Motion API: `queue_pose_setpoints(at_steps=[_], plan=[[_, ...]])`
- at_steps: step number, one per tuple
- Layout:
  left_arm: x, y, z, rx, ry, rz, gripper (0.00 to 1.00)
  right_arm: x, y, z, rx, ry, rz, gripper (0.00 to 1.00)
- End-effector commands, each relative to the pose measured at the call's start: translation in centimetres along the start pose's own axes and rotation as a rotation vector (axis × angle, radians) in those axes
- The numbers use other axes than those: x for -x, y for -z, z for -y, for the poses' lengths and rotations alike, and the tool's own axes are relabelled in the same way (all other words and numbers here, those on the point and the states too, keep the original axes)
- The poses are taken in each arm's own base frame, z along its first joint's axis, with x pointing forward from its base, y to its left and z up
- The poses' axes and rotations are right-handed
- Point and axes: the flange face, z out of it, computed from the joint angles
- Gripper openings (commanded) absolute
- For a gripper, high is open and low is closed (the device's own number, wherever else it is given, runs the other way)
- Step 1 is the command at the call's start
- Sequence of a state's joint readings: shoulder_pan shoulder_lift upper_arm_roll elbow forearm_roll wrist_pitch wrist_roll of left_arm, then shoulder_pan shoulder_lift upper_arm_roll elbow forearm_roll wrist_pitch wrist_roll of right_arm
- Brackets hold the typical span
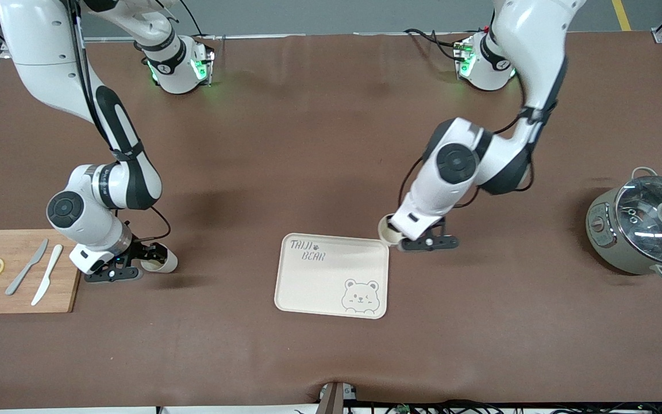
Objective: Place white IKEA cup upright on tray with both arms
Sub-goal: 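Carry both cups over the white tray with the left and right grippers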
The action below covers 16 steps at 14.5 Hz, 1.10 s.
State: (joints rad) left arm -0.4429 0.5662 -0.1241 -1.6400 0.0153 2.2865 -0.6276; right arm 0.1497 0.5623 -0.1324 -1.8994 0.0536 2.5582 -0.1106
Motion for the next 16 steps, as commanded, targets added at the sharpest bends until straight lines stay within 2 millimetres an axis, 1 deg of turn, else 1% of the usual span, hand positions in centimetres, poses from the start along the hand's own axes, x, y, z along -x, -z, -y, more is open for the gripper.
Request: queue_pose_setpoints(at_steps=[1, 3, 5, 9, 11, 15, 16], plan=[[-2.5, -1.5, -2.5, -0.019, 0.041, -0.001, 0.00, 0.2, -0.1, 0.6, -0.001, 0.020, -0.006, 0.66], [-3.7, -1.6, -3.0, -0.019, 0.046, -0.001, 0.00, 0.2, -0.1, 0.7, -0.004, 0.020, -0.006, 0.49], [-5.2, -2.5, -3.2, -0.012, 0.061, -0.021, 0.00, 0.2, -0.1, 0.8, -0.005, 0.022, -0.006, 0.30], [-5.8, -4.3, -4.3, -0.037, 0.068, -0.076, 0.00, 0.2, -0.1, 0.9, -0.006, 0.023, -0.008, 0.00], [-5.9, -4.5, -4.4, -0.028, 0.069, -0.087, 0.00, 0.2, -0.1, 0.9, -0.006, 0.023, -0.006, 0.00], [-5.6, -5.9, -4.3, -0.035, 0.072, -0.073, 0.00, 0.0, 0.3, 1.1, -0.007, 0.018, -0.002, 0.00], [-5.5, -6.1, -4.3, -0.034, 0.074, -0.071, 0.00, -0.1, 0.6, 1.7, -0.016, 0.023, 0.009, 0.00]])
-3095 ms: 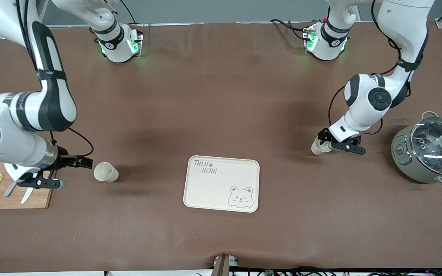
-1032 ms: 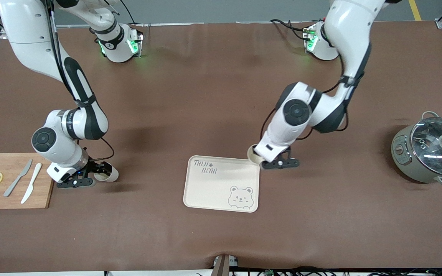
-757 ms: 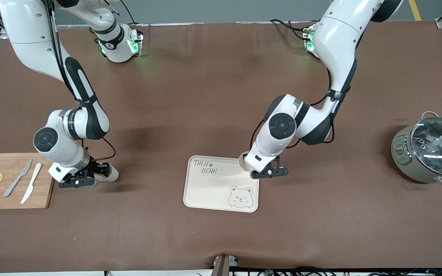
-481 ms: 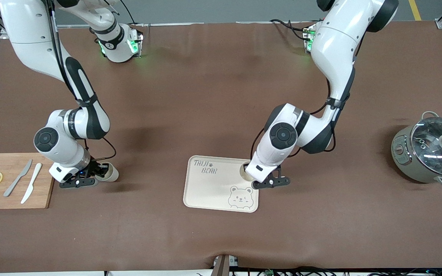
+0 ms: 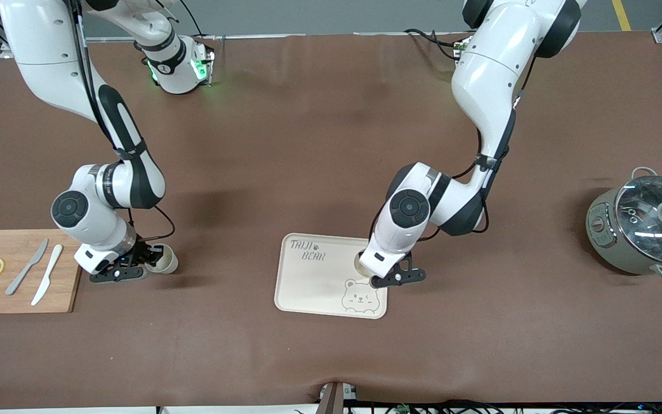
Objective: Place white IKEA cup upright on tray with both arms
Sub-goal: 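Carry both cups over the white tray with the left and right grippers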
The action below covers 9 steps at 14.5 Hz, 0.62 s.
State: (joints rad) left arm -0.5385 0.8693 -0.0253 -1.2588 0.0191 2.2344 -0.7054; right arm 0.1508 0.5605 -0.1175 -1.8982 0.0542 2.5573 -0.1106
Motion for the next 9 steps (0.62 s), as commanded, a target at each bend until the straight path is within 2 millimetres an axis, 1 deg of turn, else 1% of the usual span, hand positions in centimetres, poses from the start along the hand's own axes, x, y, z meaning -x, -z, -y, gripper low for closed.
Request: queue_pose_setpoints(at_steps=[1, 4, 6, 7, 9], plan=[[-0.2, -0.6, -0.5, -0.011, 0.008, -0.019, 0.00, -0.3, 0.9, 1.4, -0.022, 0.010, 0.029, 0.00], [0.3, -1.1, -0.7, -0.016, 0.033, -0.012, 0.00, -1.9, 3.6, 2.1, -0.100, -0.063, 0.100, 0.00], [0.4, -1.1, -0.8, -0.016, 0.039, -0.012, 0.00, -2.7, 5.3, 2.6, -0.148, -0.113, 0.132, 0.00], [0.6, -1.4, -1.0, -0.017, 0.035, -0.008, 0.00, -3.2, 6.0, 3.2, -0.154, -0.143, 0.144, 0.00], [0.6, -1.4, -1.0, -0.018, 0.040, -0.009, 0.00, -3.7, 7.3, 5.3, -0.153, -0.204, 0.161, 0.00]])
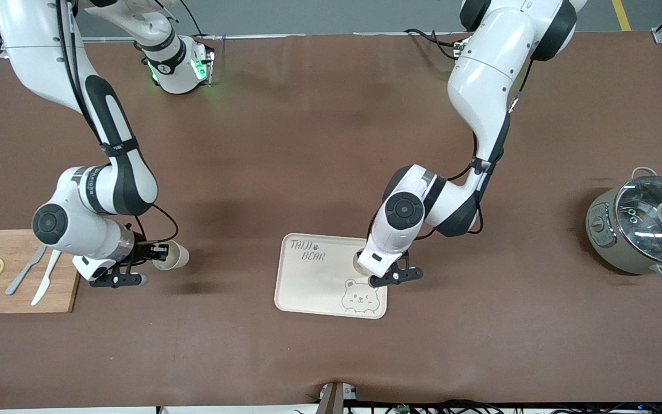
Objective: Place white IKEA cup upright on tray with both arms
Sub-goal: 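Carry both cups over the white tray with the left and right grippers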
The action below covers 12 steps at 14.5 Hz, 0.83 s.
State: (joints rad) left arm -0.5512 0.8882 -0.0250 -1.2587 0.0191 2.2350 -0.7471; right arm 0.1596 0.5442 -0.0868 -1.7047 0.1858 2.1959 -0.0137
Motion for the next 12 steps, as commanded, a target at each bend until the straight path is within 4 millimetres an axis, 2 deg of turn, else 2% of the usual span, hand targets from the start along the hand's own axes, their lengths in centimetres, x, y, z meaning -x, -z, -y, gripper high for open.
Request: queue_pose_setpoints(at_steps=[1, 7, 9, 12], plan=[[-0.2, 0.0, -0.5, -0.006, 0.011, -0.024, 0.00, 0.3, 1.5, 4.2, -0.019, -0.094, 0.009, 0.00], [-0.2, -0.4, -0.7, 0.009, 0.007, -0.041, 0.00, 1.7, 3.6, 17.9, -0.041, -0.296, -0.045, 0.00], [0.1, -0.4, -1.1, 0.012, 0.001, -0.043, 0.00, 2.2, 3.9, 21.3, -0.055, -0.341, -0.062, 0.00], [0.1, -0.4, -1.1, 0.011, 0.001, -0.043, 0.00, 3.1, 1.9, 25.1, -0.045, -0.389, -0.054, 0.00]])
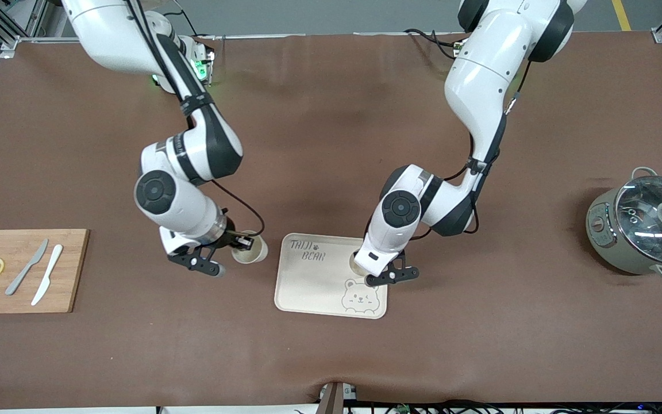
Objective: Place white IKEA cup upright on tray with both arms
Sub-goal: 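Carry both cups over the white tray with the left and right grippers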
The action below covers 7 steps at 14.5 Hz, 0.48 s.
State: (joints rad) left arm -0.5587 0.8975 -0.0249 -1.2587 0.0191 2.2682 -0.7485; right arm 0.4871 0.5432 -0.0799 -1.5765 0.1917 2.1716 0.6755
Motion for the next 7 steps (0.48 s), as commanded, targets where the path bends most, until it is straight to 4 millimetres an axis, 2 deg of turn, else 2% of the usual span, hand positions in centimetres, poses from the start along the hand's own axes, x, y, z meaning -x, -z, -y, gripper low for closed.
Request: queue_pose_setpoints(at_steps=[1, 4, 7], plan=[[-0.2, -0.1, -0.5, -0.007, 0.009, -0.027, 0.00, 0.9, -1.8, 3.2, -0.006, -0.060, -0.006, 0.00], [-0.3, -0.2, -0.5, -0.004, 0.015, -0.035, 0.00, 2.4, -3.3, 7.1, -0.017, -0.126, -0.025, 0.00], [-0.2, -0.4, -0.5, -0.005, 0.015, -0.034, 0.00, 3.6, -5.3, 8.9, -0.053, -0.164, -0.059, 0.00]])
